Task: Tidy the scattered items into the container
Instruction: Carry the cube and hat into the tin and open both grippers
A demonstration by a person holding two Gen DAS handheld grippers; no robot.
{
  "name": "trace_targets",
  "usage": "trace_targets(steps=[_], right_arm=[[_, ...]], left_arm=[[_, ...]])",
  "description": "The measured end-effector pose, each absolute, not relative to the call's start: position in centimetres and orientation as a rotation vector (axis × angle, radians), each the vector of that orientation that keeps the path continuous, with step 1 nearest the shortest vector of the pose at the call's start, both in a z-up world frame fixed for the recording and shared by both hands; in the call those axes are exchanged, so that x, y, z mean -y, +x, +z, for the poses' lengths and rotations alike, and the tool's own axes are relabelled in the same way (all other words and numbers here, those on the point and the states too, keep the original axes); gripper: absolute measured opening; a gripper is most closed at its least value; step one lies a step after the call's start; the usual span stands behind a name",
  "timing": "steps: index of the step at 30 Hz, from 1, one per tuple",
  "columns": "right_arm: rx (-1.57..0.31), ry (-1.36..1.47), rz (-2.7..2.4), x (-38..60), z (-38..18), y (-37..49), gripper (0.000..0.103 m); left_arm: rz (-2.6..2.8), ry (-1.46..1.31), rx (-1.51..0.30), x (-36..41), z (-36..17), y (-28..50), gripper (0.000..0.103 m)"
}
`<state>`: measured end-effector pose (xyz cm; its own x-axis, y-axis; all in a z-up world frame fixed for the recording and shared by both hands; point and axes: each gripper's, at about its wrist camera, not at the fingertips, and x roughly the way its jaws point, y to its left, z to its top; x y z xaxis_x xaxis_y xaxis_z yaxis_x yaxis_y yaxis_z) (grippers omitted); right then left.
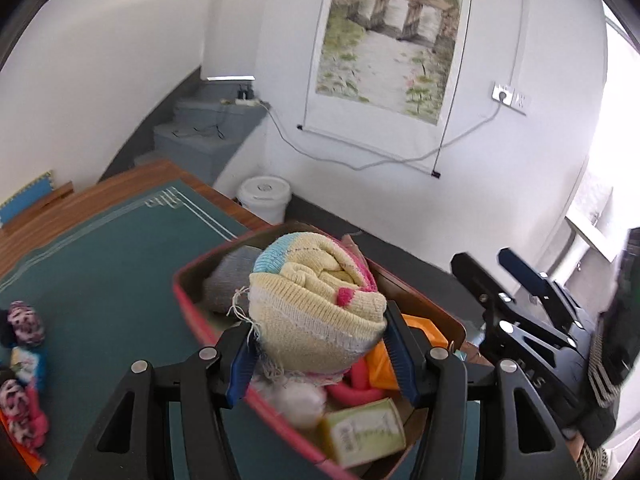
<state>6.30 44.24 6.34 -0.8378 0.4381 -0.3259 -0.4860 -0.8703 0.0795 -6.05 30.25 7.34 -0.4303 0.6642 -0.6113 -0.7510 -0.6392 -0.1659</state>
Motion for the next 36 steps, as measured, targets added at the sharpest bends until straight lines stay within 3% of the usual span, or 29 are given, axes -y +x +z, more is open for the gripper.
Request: trace_targets(steps=[9,16,27,36], right_arm=[[-0.309,-0.394,2.567,-46.1,5.9,6.2,0.078],[-0.315,-0.391,2.568,-46.3,5.8,5.9,0.078],[-0.28,-0.43,2.56,-46.1,5.2,5.4,0.078],[-0.223,-0.414,2.557,-45.6,5.2,5.2,0.078]], left_arm=[[2.099,-0.904,-0.179,-32.6,5.3,-7.0,0.063],[2.101,-0.89,-0.128,-32.3,5.5,-7.0,0.077],[2.066,-0.848,-0.137,-31.6,5.7,-5.4,0.077],[2.19,-0.849,-0.153,-26.1,5.1,-4.7,0.077]])
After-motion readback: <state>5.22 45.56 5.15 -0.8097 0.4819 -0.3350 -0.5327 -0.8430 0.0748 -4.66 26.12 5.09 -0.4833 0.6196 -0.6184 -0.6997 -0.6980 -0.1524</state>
